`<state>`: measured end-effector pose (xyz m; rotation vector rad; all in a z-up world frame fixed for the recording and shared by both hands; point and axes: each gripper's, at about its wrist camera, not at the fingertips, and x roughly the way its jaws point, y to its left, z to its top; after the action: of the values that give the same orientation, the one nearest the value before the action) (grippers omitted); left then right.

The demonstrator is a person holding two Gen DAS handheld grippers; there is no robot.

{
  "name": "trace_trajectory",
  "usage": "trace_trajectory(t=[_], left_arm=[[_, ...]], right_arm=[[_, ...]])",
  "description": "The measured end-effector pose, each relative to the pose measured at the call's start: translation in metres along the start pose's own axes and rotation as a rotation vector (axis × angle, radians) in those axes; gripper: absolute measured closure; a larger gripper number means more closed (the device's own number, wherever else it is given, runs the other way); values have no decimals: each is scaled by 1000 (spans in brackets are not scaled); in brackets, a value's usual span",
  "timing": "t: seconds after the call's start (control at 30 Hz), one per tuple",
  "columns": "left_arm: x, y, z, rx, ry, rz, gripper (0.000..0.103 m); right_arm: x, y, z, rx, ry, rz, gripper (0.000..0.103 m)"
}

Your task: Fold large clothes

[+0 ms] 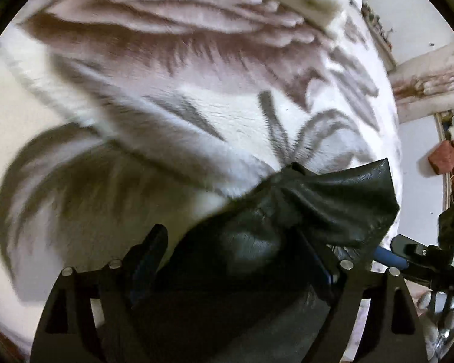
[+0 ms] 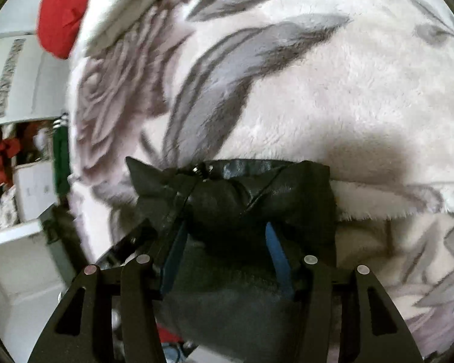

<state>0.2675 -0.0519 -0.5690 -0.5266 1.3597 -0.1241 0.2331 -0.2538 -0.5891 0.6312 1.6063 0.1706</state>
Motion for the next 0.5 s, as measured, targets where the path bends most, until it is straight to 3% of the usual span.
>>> trace_trajectory(t=[0.1, 0.23, 0.33, 0.4, 0.47, 0.5], left_arm=[[-46, 9, -47, -80, -84, -93, 18], [-69, 29, -124, -260, -109, -216, 18], [-55, 41, -169, -381, -98, -283, 18], [-31, 46, -188, -438, -75, -321, 18], [-7, 52, -194, -501, -93, -383, 18], [2, 54, -193, -522, -108, -405, 18]], right_arm=[[-26, -21, -20, 24, -7, 84, 37], [-45, -68, -69, 113, -8, 165, 33], [-38, -104, -107, 181, 2, 258, 30], [-20, -129, -136, 284, 22, 380, 29], [2, -144, -161, 342, 43, 448, 27], [7, -151, -169, 355, -1, 478, 24]])
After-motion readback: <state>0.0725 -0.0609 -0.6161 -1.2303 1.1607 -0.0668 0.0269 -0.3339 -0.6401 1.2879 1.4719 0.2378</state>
